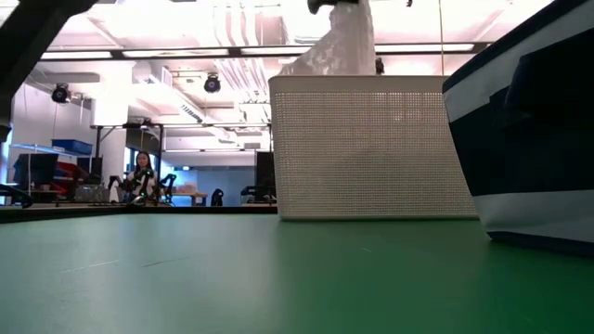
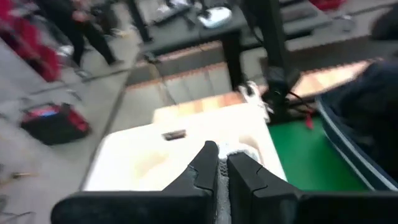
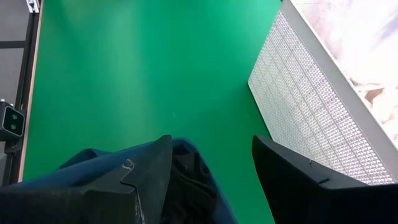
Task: Sort clothes
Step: Put the white shirt into the white laundry bin, then return to Home Position
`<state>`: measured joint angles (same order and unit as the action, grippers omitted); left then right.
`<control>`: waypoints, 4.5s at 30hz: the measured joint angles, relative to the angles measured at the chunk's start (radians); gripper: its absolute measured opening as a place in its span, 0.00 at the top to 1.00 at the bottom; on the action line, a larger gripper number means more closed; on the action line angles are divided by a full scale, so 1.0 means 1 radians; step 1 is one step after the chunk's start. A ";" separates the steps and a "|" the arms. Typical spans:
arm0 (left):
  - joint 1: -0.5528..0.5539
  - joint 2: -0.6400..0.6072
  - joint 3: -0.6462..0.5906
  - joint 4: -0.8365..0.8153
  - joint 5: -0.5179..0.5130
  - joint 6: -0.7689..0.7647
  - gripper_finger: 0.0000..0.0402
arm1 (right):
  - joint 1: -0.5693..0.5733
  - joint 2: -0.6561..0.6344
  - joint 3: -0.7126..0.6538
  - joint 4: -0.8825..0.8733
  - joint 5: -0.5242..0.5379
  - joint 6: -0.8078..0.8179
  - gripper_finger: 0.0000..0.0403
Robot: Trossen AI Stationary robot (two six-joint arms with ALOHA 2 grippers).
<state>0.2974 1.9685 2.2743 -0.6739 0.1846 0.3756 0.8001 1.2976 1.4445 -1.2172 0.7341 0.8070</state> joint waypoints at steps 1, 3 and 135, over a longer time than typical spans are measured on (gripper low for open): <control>0.000 0.012 -0.004 -0.001 0.024 0.003 1.00 | 0.000 0.000 -0.001 0.000 0.000 0.000 0.46; 0.002 0.031 -0.005 0.017 0.090 0.008 1.00 | 0.000 0.000 -0.005 0.003 0.000 0.003 0.47; -0.595 -1.966 -1.957 0.473 -0.779 -0.296 0.05 | -0.506 -1.029 -0.974 1.213 -0.506 -0.997 0.50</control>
<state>-0.2974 0.0020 0.3174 -0.2011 -0.5943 0.0792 0.2939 0.2689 0.4707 -0.0045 0.2279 -0.1900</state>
